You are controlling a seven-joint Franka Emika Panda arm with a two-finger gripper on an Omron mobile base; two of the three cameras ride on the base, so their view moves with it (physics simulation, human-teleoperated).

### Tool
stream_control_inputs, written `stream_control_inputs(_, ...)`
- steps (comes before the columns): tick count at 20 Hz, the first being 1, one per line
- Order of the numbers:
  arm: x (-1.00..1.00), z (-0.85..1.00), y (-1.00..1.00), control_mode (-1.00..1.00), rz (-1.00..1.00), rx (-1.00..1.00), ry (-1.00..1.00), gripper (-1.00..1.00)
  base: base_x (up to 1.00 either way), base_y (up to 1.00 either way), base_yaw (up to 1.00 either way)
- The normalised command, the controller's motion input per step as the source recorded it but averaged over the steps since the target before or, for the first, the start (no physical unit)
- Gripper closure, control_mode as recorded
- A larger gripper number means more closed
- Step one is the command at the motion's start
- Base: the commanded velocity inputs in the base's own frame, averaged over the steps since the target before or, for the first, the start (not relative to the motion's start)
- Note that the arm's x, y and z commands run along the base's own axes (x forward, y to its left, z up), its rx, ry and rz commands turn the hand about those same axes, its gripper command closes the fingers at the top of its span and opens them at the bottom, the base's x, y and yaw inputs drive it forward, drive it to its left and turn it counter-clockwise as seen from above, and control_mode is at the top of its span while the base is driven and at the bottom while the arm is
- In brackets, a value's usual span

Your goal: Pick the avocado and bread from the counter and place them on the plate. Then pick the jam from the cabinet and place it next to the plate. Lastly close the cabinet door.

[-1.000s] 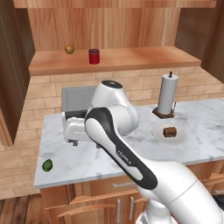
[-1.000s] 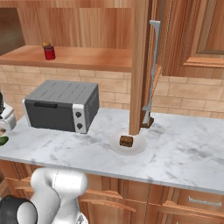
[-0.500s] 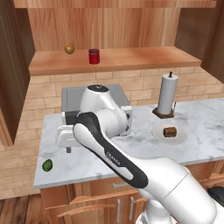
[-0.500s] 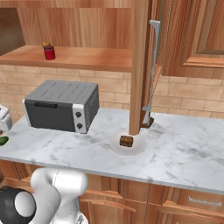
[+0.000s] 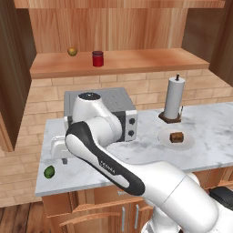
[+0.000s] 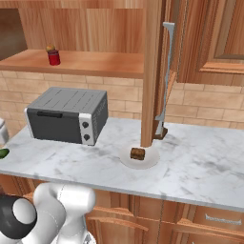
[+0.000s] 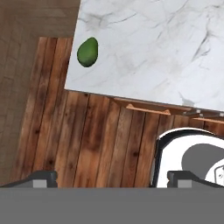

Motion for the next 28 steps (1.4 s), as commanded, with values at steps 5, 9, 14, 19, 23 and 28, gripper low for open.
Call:
stream_control_inputs(5, 0.0, -0.13, 0.14, -1.0, 0.0, -0.03, 0.02, -1.0, 0.0, 0.0, 0.0)
stream_control_inputs(9, 0.0, -0.11, 0.09, -1.0, 0.0, -0.02, 0.0, -1.0, 0.0, 0.0, 0.0)
stream_control_inputs(14, 0.0, -0.09, 0.08, -1.0, 0.0, -0.02, 0.01, -1.0, 0.0, 0.0, 0.0)
stream_control_inputs(19, 0.01, -0.07, 0.05, -1.0, 0.0, 0.0, 0.04, -1.0, 0.0, 0.0, 0.0)
stream_control_inputs(23, 0.0, -0.08, 0.01, -1.0, -0.04, 0.0, 0.05, -1.0, 0.0, 0.0, 0.0)
stream_control_inputs(28, 0.0, -0.06, 0.01, -1.0, -0.07, 0.0, 0.01, -1.0, 0.0, 0.0, 0.0)
